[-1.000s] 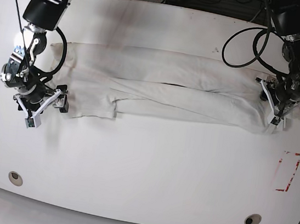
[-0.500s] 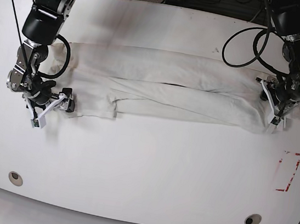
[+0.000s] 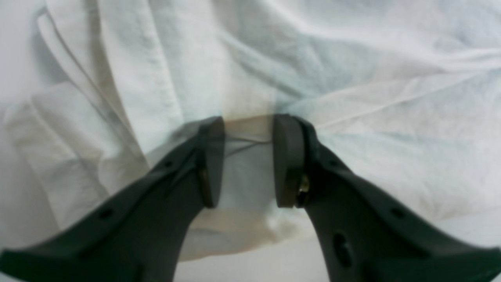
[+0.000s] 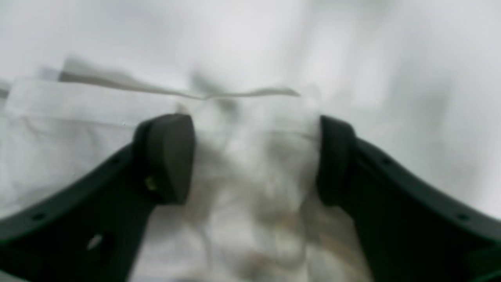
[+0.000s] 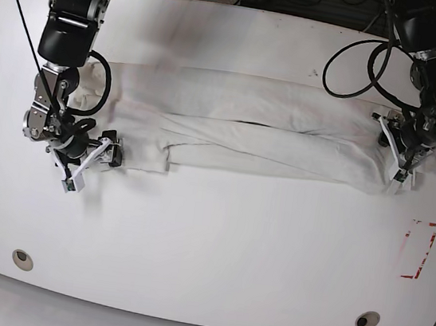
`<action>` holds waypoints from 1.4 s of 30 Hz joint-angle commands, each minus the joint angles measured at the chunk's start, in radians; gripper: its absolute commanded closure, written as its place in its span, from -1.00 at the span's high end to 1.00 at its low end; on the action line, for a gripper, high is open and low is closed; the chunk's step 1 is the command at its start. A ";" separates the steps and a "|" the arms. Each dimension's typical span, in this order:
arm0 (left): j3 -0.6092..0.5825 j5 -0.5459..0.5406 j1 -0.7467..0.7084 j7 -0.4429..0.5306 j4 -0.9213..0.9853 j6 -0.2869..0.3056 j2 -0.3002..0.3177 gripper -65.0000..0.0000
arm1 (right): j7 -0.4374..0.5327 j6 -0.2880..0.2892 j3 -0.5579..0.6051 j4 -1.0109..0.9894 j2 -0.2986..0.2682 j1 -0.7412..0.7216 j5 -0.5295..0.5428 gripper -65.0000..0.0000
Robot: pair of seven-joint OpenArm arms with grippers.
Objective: Fold the T-shirt properly
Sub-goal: 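Pull the right gripper's end outward to straighten the folded shirt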
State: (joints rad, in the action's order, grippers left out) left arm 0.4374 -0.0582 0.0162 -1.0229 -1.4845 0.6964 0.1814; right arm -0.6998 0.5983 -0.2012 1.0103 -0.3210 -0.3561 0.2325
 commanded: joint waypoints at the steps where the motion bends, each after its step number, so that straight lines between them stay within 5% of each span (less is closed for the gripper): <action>1: -0.001 0.037 -0.009 -0.055 0.003 0.002 0.007 -0.35 | 0.021 -0.002 -0.002 0.014 -0.016 -0.028 0.014 -0.11; 7: -0.001 0.037 -0.008 -0.053 0.003 0.002 0.007 -0.35 | 0.021 0.005 -0.001 0.015 -0.016 -0.025 0.014 -0.89; 14: -0.001 0.041 -0.008 -0.053 0.005 0.002 0.005 -0.35 | 0.013 0.010 -0.001 0.078 -0.016 -0.011 0.024 -0.93; 21: -0.001 0.041 -0.006 -0.053 0.009 0.002 0.005 -0.35 | -0.031 0.099 -0.011 0.293 0.029 0.079 0.026 -0.93; 42: -0.002 0.044 -0.011 -0.053 0.012 0.002 0.028 -0.34 | -0.212 0.100 -0.117 0.743 0.130 0.384 0.026 -0.92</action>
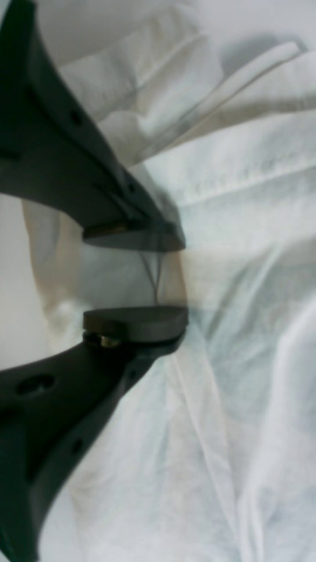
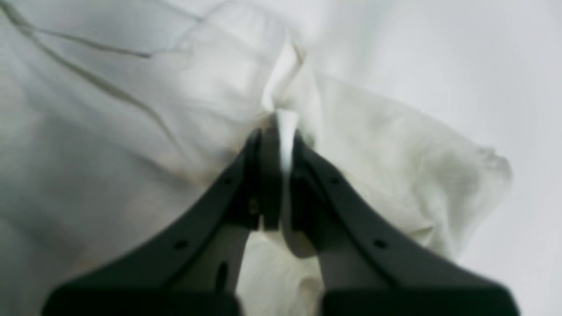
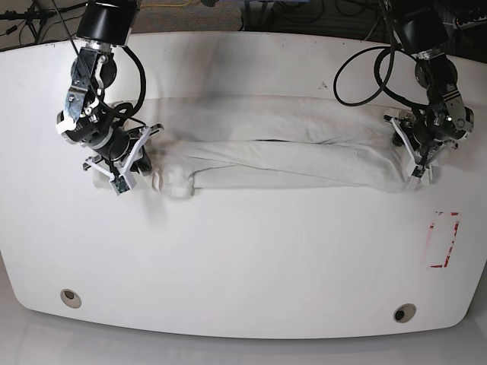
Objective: Fold the T-shirt properly
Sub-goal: 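Pull the right gripper's end outward to straighten the folded shirt, then regrasp the strip's end with the right gripper and pull it outward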
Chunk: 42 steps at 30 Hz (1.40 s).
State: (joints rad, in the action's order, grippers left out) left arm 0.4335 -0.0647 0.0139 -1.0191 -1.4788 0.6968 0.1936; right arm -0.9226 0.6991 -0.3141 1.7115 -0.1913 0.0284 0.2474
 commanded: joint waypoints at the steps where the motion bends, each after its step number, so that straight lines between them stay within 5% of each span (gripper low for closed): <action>1: 0.001 0.050 -0.009 -0.057 0.007 0.001 0.016 -0.34 | 0.001 -0.001 -0.004 0.054 0.008 0.009 0.011 -0.92; 26: -0.005 0.050 -0.009 -0.057 0.007 0.001 0.020 -0.34 | -0.048 -0.001 0.000 0.224 0.020 0.198 0.045 -0.90; 31: -0.040 0.050 -0.009 -0.057 0.022 0.001 0.020 -0.34 | -0.054 -0.001 0.000 0.233 0.014 0.233 0.120 -0.44; 37: -0.042 0.050 -0.005 -0.057 0.040 0.001 0.020 -0.34 | -0.080 -0.001 -0.001 0.233 0.013 0.258 0.132 0.65; 39: -0.042 0.050 -0.007 -0.057 0.040 0.001 0.020 -0.34 | -0.080 -0.001 -0.001 0.238 0.005 0.270 0.135 0.74; 42: -0.042 0.050 -0.007 -0.057 0.040 0.001 0.020 -0.34 | -0.080 -0.001 -0.001 0.262 -0.018 0.273 0.142 0.61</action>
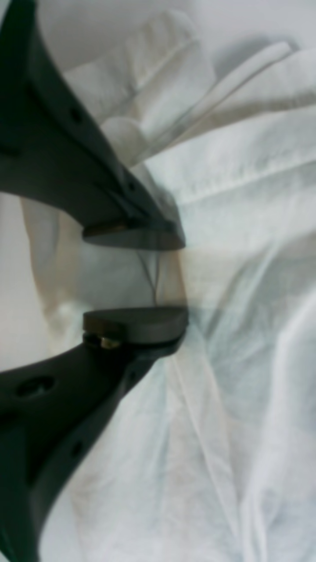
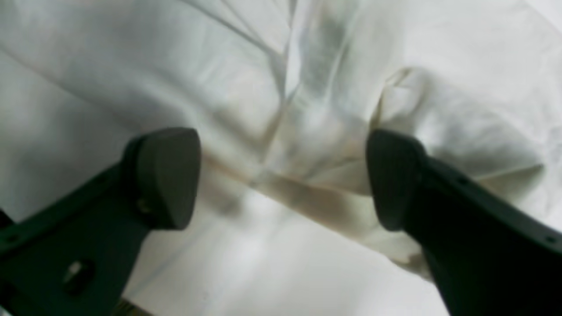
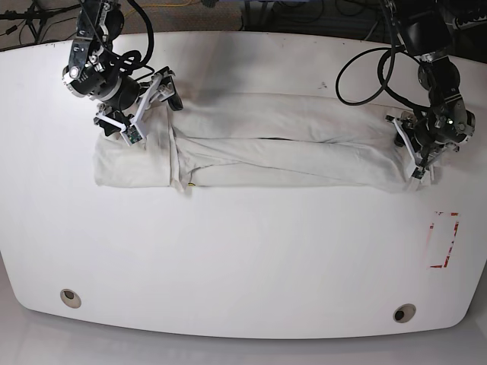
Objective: Fold the T-shirt properly
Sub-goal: 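Regrasp the strip's end with the right gripper and pull it outward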
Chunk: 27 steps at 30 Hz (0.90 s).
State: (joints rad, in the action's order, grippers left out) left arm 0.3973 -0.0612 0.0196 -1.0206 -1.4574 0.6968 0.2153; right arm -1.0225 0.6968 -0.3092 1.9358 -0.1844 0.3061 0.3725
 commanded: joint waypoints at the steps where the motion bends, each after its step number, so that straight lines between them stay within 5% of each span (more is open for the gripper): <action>1: -0.005 0.047 -0.013 -0.056 0.019 0.001 -0.001 -0.34 | 0.020 0.001 -0.009 0.040 -0.025 -0.006 0.026 0.57; 11: -0.007 0.047 -0.010 -0.056 0.019 0.001 -0.001 -0.34 | 0.020 0.001 -0.091 -0.008 -0.063 -0.112 0.170 0.16; 19: -0.007 0.047 -0.008 -0.056 0.019 0.001 -0.001 -0.34 | 0.020 0.001 -0.094 -0.230 -0.059 -0.262 0.020 -0.33; 27: -0.007 0.047 -0.010 -0.054 0.019 0.001 -0.001 -0.34 | 0.041 0.001 -0.106 -0.270 -0.066 -0.232 -0.076 -0.40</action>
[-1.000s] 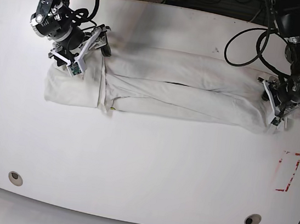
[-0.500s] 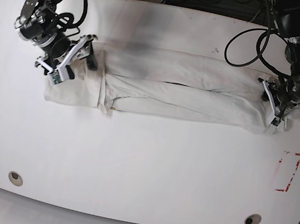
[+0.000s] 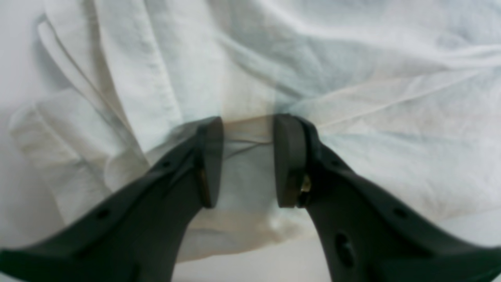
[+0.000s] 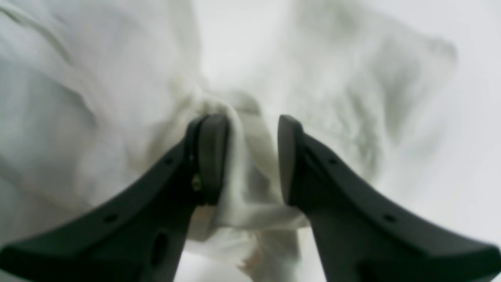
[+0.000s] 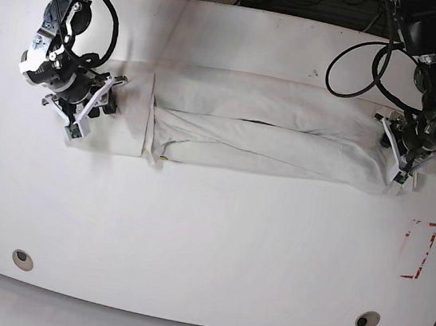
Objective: Fold the T-shirt properly
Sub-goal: 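Regrasp the strip's end with the right gripper and pull it outward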
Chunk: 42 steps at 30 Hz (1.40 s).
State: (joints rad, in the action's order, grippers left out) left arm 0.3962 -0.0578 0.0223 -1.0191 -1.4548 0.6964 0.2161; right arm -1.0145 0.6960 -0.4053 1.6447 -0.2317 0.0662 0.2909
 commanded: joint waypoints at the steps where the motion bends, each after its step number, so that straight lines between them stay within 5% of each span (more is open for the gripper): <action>1: -0.006 0.043 -0.012 -0.056 0.016 0.002 -0.002 -0.34 | 0.047 0.002 -0.024 0.021 -0.019 0.025 0.000 -0.40; 14: -0.004 0.043 -0.015 -0.056 0.018 0.002 -0.002 -0.34 | 0.188 0.002 -0.079 0.015 -0.070 0.142 -0.005 -0.39; 28: -0.004 0.043 -0.015 -0.056 0.016 0.002 -0.002 -0.34 | 0.191 0.002 -0.109 0.116 -0.093 0.133 -0.003 -0.39; 38: -0.004 0.043 -0.015 -0.057 0.013 0.002 -0.002 -0.34 | 0.003 0.002 -0.119 0.283 -0.085 0.060 0.004 -0.39; 42: -0.004 0.042 -0.014 -0.057 0.010 0.002 -0.005 -0.34 | -0.036 0.002 -0.114 0.322 -0.013 0.054 0.003 -0.39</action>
State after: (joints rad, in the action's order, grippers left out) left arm 0.3965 -0.0628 0.0219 -1.0183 -1.4548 0.6964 0.2161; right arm -1.0557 0.6987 -0.5182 1.9450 -0.2745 0.1272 0.2905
